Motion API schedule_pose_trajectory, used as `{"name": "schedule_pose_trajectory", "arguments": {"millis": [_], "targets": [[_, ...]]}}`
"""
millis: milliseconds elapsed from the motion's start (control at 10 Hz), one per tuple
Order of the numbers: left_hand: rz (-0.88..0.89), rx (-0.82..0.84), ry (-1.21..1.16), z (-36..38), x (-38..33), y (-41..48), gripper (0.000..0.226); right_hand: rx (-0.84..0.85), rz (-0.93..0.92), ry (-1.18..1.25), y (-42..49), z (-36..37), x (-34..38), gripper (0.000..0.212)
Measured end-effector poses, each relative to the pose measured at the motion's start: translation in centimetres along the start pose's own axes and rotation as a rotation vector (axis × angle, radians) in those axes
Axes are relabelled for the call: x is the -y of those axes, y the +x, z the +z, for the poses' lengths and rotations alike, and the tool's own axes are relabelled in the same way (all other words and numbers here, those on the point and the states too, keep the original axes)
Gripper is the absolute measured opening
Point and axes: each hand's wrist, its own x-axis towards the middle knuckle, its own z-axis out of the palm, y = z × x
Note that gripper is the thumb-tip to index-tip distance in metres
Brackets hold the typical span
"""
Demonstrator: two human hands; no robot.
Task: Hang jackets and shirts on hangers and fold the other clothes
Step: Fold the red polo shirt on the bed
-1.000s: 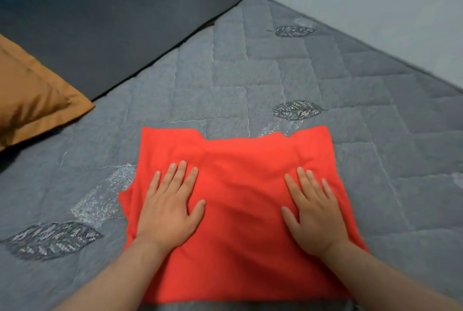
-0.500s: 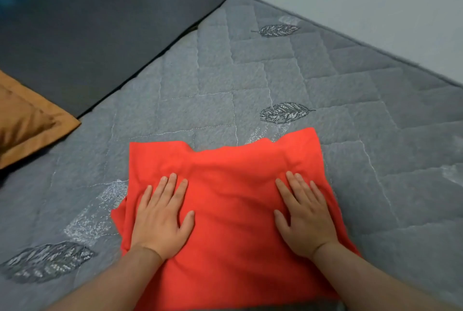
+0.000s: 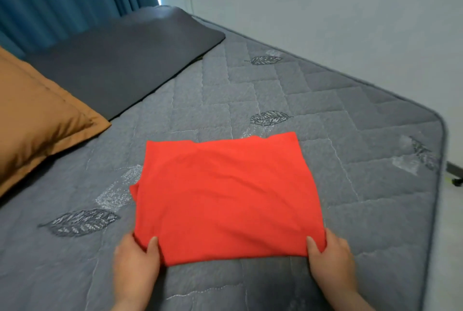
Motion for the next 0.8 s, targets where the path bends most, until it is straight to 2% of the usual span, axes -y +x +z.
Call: {"name": "schedule_pose_trajectory", "arguments": {"millis": [100, 200, 300, 400, 500, 600, 700, 800], "targets": [[-0.146, 0.221, -0.233, -1.9, 0.3, -0.9, 0.015, 0.143, 0.136, 0.411, -0.6, -2.8, -0.1, 0.012], [-0.250, 0.375, -0.484, -4.6, -0.1, -2.1, 0.017, 0.306, 0.261, 0.705, -1.9, -7.2, 0.2, 0.010], [-0.280, 0.400, -0.803, -11.0, 0.2, -4.9, 0.020, 0.317, 0.227, 0.850, -4.5, -14.1, 0.5, 0.022], [-0.129, 0.577, -0.948, -17.0, 1.1, -7.1, 0.043, 0.344, 0.235, 0.963, -7.1, -21.0, 1.5, 0.022], [-0.100, 0.592, -1.177, -21.1, 3.2, -5.4, 0.051, 0.484, 0.186, 1.112, -9.7, -26.0, 3.8, 0.055], [-0.022, 0.562, -1.289, -21.3, -1.2, -5.2, 0.060, 0.495, 0.149, 1.138, -8.9, -27.2, 5.3, 0.073], [-0.103, 0.611, -1.344, -20.3, -7.6, -7.5, 0.070, 0.559, 0.183, 1.158, -6.2, -25.2, 5.9, 0.082], [-0.335, 0.588, -1.230, -16.1, -9.6, -4.4, 0.019, 0.611, 0.325, 1.189, -2.2, -20.3, 6.6, 0.084]]}}
